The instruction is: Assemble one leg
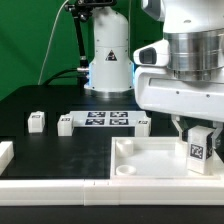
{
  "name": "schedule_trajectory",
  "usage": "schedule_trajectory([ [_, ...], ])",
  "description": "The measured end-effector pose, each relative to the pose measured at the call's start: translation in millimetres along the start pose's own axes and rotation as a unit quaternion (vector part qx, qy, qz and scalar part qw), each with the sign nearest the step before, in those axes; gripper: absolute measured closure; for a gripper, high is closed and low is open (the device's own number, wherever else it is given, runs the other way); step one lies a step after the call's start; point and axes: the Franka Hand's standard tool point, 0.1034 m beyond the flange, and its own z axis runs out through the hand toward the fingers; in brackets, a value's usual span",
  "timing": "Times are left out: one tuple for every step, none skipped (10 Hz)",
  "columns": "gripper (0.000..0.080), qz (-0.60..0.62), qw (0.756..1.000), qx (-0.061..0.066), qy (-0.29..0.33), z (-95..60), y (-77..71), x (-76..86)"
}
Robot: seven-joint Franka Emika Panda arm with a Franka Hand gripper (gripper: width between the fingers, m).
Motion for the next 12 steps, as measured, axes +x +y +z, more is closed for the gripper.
schedule_trajectory([
  [0.0506,0.061,0.998,0.002,-0.001,0.0,-0.1,0.4],
  [0.0506,0.113,0.994,0.003,-0.002,-0.1,-0.3,0.3],
  [0.0506,0.145,0.989,0.003,-0.002,-0.2,-0.5,0.3],
  [0.0506,0.165,0.986,0.003,-0.002,-0.2,-0.6,0.3],
  [0.0505,0.152,0.988,0.003,-0.002,-0.1,-0.5,0.4],
  [0.0505,0.122,0.993,0.001,-0.003,-0.2,-0.2,0.2],
  [0.0339,0.094,0.996,-0.005,-0.007,-2.4,-0.4,0.3],
  [0.0189,0.066,0.998,-0.011,-0.013,-4.9,-1.9,-1.0],
  [0.0162,-0.018,1.000,-0.021,-0.007,-6.3,-2.4,-1.6],
  [0.0162,-0.094,0.995,-0.030,0.001,-6.7,-3.7,-3.6],
  [0.0152,-0.163,0.986,-0.037,0.007,-6.4,-4.5,-5.3],
  [0.0152,-0.219,0.975,-0.038,0.005,-6.5,-3.7,-3.9],
])
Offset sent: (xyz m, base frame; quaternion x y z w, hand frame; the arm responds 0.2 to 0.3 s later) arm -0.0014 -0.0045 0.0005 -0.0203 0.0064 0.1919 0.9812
